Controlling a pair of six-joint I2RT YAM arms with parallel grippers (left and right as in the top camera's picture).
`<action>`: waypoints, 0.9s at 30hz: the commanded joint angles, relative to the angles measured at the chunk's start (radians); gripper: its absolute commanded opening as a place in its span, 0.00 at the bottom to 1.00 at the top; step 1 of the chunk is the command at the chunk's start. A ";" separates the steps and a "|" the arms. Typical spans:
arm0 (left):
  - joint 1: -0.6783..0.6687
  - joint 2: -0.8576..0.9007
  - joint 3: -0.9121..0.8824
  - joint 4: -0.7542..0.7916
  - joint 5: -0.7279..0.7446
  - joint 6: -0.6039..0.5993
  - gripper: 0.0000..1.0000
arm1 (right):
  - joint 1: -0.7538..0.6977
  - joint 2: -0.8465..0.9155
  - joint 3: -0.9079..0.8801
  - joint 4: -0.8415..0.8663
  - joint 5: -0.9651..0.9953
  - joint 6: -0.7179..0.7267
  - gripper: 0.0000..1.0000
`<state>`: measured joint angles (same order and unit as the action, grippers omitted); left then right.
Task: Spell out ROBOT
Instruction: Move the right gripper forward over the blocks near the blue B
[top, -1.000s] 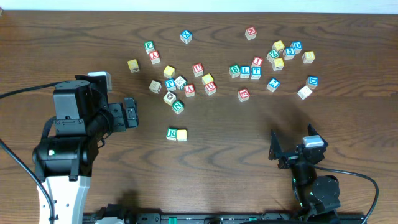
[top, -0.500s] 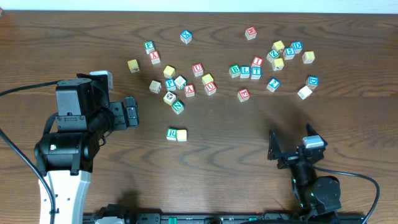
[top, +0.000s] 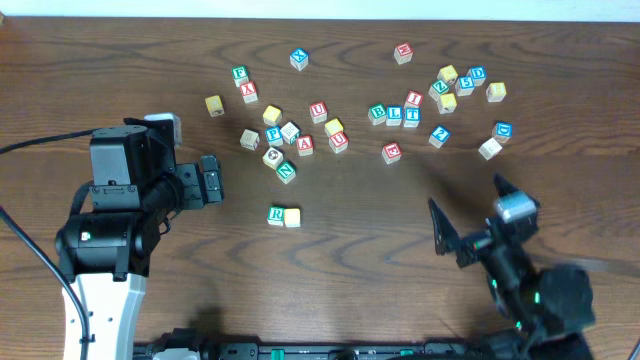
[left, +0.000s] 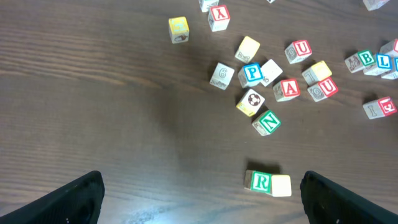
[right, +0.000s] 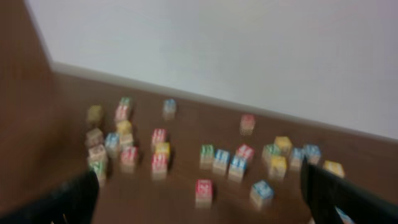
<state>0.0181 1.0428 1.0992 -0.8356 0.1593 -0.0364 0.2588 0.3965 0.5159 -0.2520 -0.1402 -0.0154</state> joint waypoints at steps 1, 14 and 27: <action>0.005 0.002 0.024 -0.002 0.013 0.006 0.99 | -0.009 0.274 0.229 -0.124 -0.113 -0.089 0.99; 0.005 0.002 0.024 -0.002 0.013 0.006 0.99 | -0.008 1.107 1.020 -0.616 -0.179 -0.195 0.99; 0.005 0.002 0.024 -0.002 0.013 0.006 0.99 | -0.010 1.311 1.071 -0.471 -0.221 -0.178 0.99</action>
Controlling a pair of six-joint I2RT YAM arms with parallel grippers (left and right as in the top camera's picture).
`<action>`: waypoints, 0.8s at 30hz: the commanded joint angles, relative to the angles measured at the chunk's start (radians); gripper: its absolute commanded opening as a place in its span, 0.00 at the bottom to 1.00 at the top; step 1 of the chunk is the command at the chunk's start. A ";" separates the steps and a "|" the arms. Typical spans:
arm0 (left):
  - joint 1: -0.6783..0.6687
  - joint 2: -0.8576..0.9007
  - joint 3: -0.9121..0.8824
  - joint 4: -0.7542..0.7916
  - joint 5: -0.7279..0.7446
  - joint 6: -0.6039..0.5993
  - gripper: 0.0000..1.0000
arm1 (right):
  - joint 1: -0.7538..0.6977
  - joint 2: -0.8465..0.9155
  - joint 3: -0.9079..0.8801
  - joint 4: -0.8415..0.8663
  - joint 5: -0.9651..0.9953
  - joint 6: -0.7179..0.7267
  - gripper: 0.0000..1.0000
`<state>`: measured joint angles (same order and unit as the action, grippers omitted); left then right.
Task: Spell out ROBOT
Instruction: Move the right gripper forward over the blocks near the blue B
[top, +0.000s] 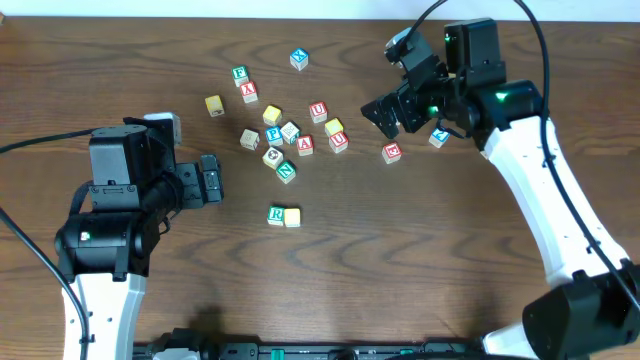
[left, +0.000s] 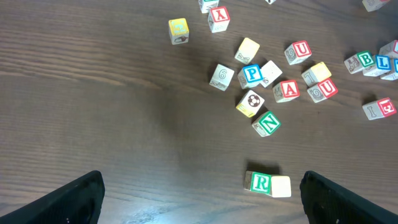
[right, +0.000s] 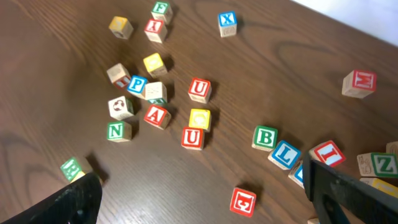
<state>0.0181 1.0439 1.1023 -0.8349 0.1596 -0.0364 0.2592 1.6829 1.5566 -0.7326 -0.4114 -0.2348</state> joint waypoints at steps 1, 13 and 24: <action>0.005 0.001 0.021 -0.002 0.013 0.006 0.99 | -0.009 0.040 0.037 0.010 0.073 0.057 0.99; 0.005 0.001 0.021 -0.002 0.013 0.006 0.99 | -0.010 0.120 0.081 0.071 0.132 0.123 0.99; 0.005 0.001 0.021 -0.002 0.013 0.006 0.99 | 0.004 0.252 0.087 0.134 0.278 0.204 0.99</action>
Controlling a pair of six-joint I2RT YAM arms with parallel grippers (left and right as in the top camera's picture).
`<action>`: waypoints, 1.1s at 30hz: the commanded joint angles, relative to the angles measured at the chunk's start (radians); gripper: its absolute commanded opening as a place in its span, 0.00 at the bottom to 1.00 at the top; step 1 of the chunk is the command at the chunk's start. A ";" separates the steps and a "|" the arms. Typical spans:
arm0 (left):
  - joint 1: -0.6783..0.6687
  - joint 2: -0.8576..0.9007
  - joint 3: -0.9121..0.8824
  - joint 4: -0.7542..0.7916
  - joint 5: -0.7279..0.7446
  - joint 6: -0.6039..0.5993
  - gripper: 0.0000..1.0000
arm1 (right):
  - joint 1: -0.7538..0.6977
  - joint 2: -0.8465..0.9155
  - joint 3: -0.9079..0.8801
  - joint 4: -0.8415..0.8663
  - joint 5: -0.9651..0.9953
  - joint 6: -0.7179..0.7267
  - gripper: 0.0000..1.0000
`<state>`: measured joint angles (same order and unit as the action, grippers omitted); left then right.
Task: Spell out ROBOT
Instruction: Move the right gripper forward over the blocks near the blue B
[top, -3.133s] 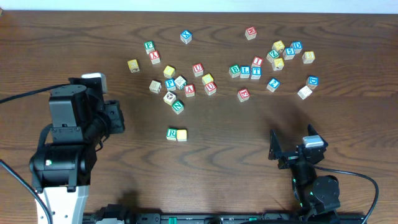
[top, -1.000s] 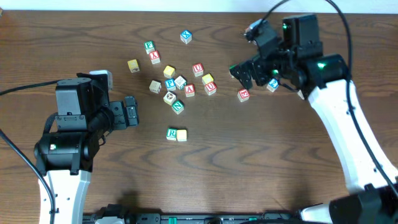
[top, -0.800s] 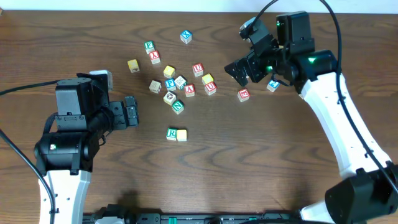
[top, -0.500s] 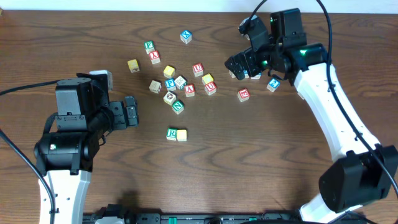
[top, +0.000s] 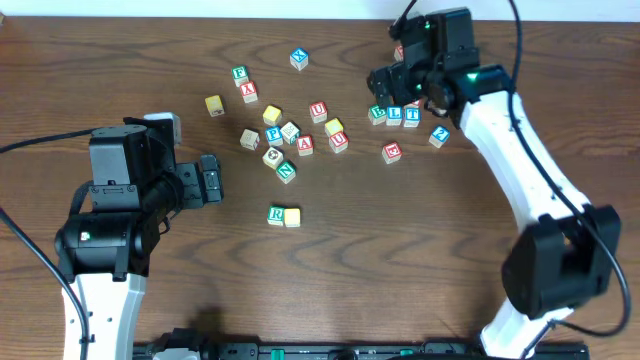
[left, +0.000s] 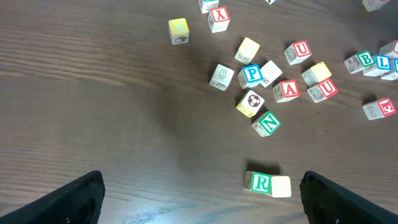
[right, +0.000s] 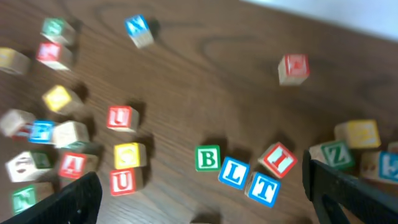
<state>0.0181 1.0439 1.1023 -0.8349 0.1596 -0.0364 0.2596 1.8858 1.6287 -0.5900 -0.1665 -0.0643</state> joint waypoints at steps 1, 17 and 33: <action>0.005 0.001 0.021 -0.002 0.013 0.006 0.99 | 0.005 0.062 0.015 -0.009 0.032 0.034 0.99; 0.005 0.001 0.021 -0.002 0.013 0.006 0.99 | 0.034 0.150 0.012 0.053 0.026 0.072 0.94; 0.005 0.001 0.021 -0.002 0.013 0.006 0.99 | 0.050 0.238 0.012 0.042 0.037 0.087 0.99</action>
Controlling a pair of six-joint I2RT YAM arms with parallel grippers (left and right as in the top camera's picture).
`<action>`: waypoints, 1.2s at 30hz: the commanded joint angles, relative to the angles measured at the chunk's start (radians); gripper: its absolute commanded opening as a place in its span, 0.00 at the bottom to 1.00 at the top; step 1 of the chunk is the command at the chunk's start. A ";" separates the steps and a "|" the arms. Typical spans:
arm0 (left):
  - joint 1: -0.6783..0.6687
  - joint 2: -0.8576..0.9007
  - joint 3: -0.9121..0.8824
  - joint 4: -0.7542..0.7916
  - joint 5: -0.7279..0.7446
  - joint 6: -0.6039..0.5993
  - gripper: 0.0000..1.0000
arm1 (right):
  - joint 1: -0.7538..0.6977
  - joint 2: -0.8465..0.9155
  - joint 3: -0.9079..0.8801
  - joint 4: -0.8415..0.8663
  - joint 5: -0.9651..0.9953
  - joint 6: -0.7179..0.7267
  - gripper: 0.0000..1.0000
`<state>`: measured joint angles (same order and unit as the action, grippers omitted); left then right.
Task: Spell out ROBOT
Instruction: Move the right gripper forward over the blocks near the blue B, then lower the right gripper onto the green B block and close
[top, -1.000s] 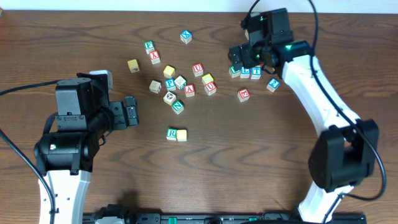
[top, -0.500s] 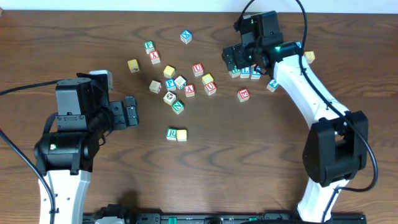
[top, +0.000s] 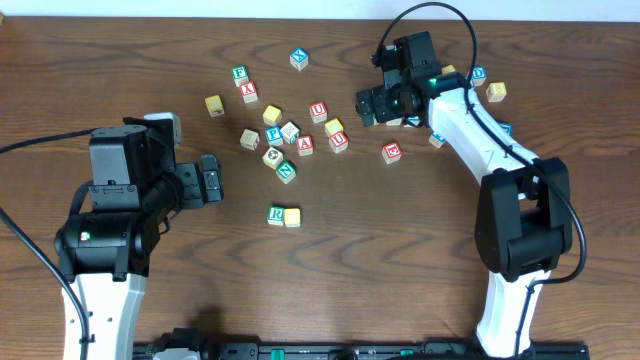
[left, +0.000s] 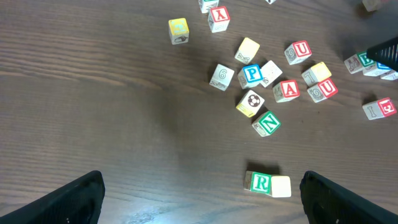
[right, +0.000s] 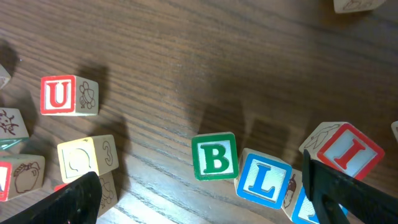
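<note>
A green R block (top: 276, 214) lies at mid-table with a plain yellow-faced block (top: 292, 216) touching its right side; the left wrist view shows the R block (left: 260, 182) too. My left gripper (top: 210, 180) hovers open to their left, holding nothing. My right gripper (top: 370, 105) is open low over the right cluster. Between its fingers in the right wrist view are a green B block (right: 214, 155) and, touching it, a blue L block (right: 264, 180). Whether the fingers touch the blocks cannot be told.
A red I block (right: 348, 149) sits right of the L block. A red U block (right: 57, 94) and a yellow block (right: 78, 158) lie to the left. A middle cluster holds P, A, N and U blocks (top: 285, 140). More blocks lie at the back right (top: 495, 92).
My right gripper has come down closer over the B and L blocks, which now fill its view. The left arm and all blocks are where they were.
My right arm was first at the front right edge, its camera facing the wall. It then stood over the right cluster, then above the B, L, T row, and now low over the B block. The left gripper stayed open by the R block.
</note>
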<state>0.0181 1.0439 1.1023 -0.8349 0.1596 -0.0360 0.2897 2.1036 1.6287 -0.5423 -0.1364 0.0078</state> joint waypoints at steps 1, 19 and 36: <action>0.005 0.001 0.021 -0.002 0.013 0.006 0.99 | 0.022 0.020 0.012 -0.008 0.007 0.014 0.98; 0.005 0.001 0.021 -0.002 0.013 0.006 0.99 | 0.086 0.026 0.011 0.001 0.060 0.014 0.94; 0.005 0.001 0.021 -0.002 0.013 0.006 0.99 | 0.084 0.076 0.011 0.027 0.119 0.022 0.94</action>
<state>0.0181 1.0439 1.1023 -0.8349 0.1596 -0.0360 0.3714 2.1502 1.6287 -0.5247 -0.0319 0.0158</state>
